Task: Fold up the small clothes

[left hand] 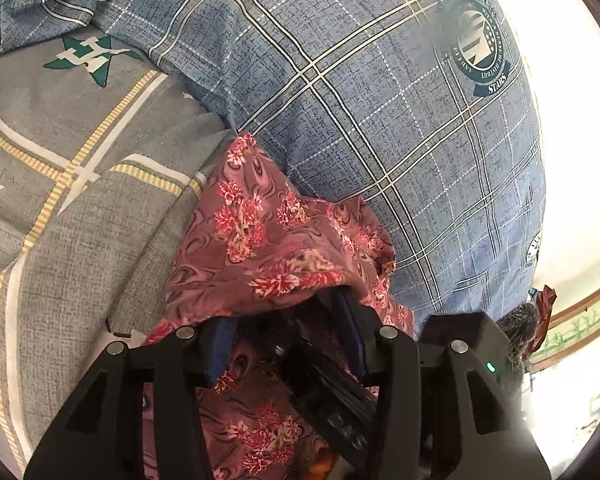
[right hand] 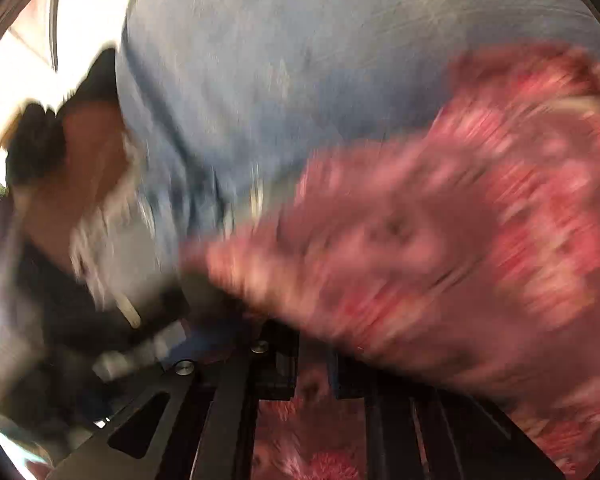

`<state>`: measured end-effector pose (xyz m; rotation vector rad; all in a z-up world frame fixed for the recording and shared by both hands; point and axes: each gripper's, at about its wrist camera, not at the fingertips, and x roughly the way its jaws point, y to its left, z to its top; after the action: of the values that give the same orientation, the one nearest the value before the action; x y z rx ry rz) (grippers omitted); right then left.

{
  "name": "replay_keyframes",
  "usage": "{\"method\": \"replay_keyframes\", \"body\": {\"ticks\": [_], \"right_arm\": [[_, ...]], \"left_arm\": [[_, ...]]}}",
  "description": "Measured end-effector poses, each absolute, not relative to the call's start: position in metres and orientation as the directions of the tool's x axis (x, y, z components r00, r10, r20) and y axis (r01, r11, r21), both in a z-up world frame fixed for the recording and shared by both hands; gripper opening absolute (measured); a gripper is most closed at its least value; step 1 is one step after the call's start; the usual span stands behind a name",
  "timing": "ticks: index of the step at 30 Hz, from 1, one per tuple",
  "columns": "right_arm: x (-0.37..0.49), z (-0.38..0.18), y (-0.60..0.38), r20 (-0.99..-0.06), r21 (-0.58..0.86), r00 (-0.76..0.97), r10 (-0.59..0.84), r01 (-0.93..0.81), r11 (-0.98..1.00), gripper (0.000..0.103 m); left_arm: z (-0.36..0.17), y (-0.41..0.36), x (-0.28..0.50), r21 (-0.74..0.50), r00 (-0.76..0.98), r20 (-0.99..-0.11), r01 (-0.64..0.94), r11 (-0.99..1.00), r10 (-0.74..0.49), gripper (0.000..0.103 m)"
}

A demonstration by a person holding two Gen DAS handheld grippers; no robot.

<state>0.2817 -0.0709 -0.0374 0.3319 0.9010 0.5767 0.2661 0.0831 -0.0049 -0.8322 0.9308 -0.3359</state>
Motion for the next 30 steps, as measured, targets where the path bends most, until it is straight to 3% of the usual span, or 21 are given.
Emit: {"method": "replay_keyframes", "body": {"ticks": [5,11,15,18,21,22,23,24,27,30], "right_arm": [[0.252,-0.031,-0.104,-0.613,0.576,0.474,0.633,-0.280,0.768,0.019],[0.184,-0.021,-0.244,-0.551,0.613,0.721,0.420,0.008,0.790,0.036],[0.167,-0.019,-0.319,-0.525,0.654,0.821,0.223,0.222,0.723,0.040],[0.183,-0.021,-0.329,-0.549,0.617,0.819,0.168,0.261,0.742,0.044],[0.202,-0.026,-0.319,-0.595,0.568,0.778,0.204,0.227,0.791,0.045],[0.207,-0.023,-0.311,-0.607,0.537,0.767,0.209,0.201,0.819,0.038],[0.211,-0.015,-0.304,-0.603,0.511,0.765,0.227,0.151,0.846,0.026],[0.206,-0.009,-0.308,-0.584,0.503,0.776,0.240,0.114,0.857,0.006],[0.192,0.009,-0.333,-0.493,0.527,0.852,0.179,0.128,0.840,0.004],[0.197,-0.004,-0.365,-0.557,0.512,0.826,0.084,0.263,0.818,0.004]], "left_arm": [[-0.001,0.079,0.263,-0.746,0.576,-0.574,-0.073,0.662,-0.583,0.045],[-0.001,0.071,0.256,-0.774,0.547,-0.555,-0.063,0.630,-0.627,0.056],[0.002,0.050,0.248,-0.744,0.518,-0.576,-0.011,0.668,-0.632,0.060],[0.000,0.041,0.246,-0.726,0.502,-0.593,0.007,0.688,-0.630,0.060],[-0.002,0.042,0.245,-0.722,0.495,-0.600,0.002,0.692,-0.628,0.060],[-0.002,0.044,0.245,-0.727,0.491,-0.599,-0.002,0.687,-0.632,0.060],[-0.002,0.045,0.245,-0.733,0.486,-0.597,-0.006,0.681,-0.638,0.060],[-0.002,0.047,0.243,-0.747,0.478,-0.586,-0.005,0.665,-0.654,0.060],[0.002,0.050,0.237,-0.781,0.454,-0.548,0.022,0.624,-0.703,0.060],[0.013,0.048,0.230,-0.819,0.419,-0.479,0.102,0.564,-0.771,0.060]]}}
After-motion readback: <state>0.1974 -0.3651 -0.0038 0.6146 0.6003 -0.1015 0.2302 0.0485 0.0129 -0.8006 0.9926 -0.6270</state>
